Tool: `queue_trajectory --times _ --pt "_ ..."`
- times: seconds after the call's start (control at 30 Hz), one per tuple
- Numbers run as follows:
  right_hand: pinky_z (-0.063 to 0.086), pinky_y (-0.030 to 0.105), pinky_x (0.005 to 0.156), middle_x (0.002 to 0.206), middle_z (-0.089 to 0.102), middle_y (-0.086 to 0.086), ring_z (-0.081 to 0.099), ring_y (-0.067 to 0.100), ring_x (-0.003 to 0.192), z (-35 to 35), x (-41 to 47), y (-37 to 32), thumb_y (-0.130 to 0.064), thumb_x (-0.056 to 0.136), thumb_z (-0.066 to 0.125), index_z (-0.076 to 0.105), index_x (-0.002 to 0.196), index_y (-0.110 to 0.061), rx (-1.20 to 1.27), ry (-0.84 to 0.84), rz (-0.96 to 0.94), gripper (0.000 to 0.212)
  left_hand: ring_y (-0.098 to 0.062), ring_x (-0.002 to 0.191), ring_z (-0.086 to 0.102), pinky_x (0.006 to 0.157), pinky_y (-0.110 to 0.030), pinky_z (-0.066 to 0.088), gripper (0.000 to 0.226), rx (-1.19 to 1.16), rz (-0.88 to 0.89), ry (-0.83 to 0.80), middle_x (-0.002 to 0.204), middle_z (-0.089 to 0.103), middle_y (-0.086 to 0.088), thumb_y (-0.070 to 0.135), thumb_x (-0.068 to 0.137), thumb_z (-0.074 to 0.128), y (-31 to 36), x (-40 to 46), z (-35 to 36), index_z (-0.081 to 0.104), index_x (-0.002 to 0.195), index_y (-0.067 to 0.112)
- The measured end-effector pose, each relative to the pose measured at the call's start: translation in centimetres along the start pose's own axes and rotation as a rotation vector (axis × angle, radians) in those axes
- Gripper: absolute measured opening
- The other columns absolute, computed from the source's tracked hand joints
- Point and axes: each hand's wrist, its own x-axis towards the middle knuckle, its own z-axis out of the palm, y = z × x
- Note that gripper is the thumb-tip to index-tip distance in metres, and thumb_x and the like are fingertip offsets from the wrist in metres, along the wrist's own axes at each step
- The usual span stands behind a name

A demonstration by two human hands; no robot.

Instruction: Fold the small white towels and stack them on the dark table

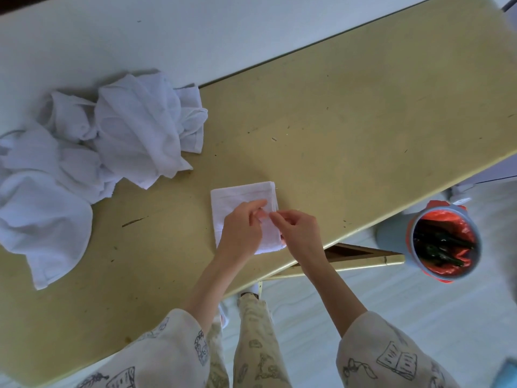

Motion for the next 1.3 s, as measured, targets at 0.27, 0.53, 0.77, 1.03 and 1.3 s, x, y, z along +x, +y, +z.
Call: queue_trajectory --times 0.27,0.53,0.77,1.03,1.3 --pt "0.040 0.024 0.066 0.069 0.058 -0.006 0.052 0.010 0.062 0.2 0.5 -0.1 -0.018 0.088 0.058 0.068 0.096 -0.005 -0.025 0.041 0.028 0.017 -0.026 0.120 0.040 0.091 -0.037 0.039 0.037 0.646 0.489 0.210 0.120 0.053 -0.006 0.013 0.086 0.035 -4.7 -1.6 -0.9 0.057 0.117 0.015" --pt "0.054 0.048 0.083 0.083 0.070 0.007 0.067 0.028 0.086 -0.5 1.3 -0.4 -0.016 0.085 0.058 0.061 0.074 -0.020 -0.047 -0.048 0.080 0.012 -0.035 0.142 0.009 0.114 -0.048 0.014 0.061 0.892 0.531 -0.040 0.152 0.018 -0.017 0.049 0.091 0.035 -7.5 -1.3 -0.5 0.032 0.142 0.016" --pt "0.054 0.044 0.084 0.092 0.068 0.003 0.065 0.022 0.089 -0.8 1.0 -0.5 -0.018 0.084 0.060 0.061 0.097 -0.011 -0.129 -0.028 0.004 0.014 -0.032 0.143 0.003 0.115 -0.048 0.008 0.062 0.900 0.513 -0.023 0.155 0.008 -0.015 0.051 0.093 0.030 -7.4 -1.5 -0.1 0.025 0.145 0.019" --pt "0.034 0.047 0.107 0.131 0.052 0.019 0.042 0.034 0.127 2.1 -0.7 2.2 -0.012 0.091 0.034 0.049 0.123 0.000 -0.698 0.299 -0.716 0.038 -0.030 0.142 0.012 0.113 -0.048 0.015 0.047 0.783 0.514 0.058 0.151 0.023 -0.016 0.029 0.097 0.025 -6.4 -1.5 0.2 0.032 0.141 0.012" --pt "0.022 0.049 0.110 0.146 0.039 0.014 0.035 0.028 0.137 3.5 2.0 3.2 -0.018 0.094 0.033 0.037 0.137 -0.001 -1.071 0.233 -0.838 0.047 -0.033 0.139 0.024 0.113 -0.045 0.018 0.047 0.828 0.513 0.165 0.148 0.028 -0.019 0.012 0.094 0.032 -6.8 0.3 -1.5 0.032 0.138 -0.002"
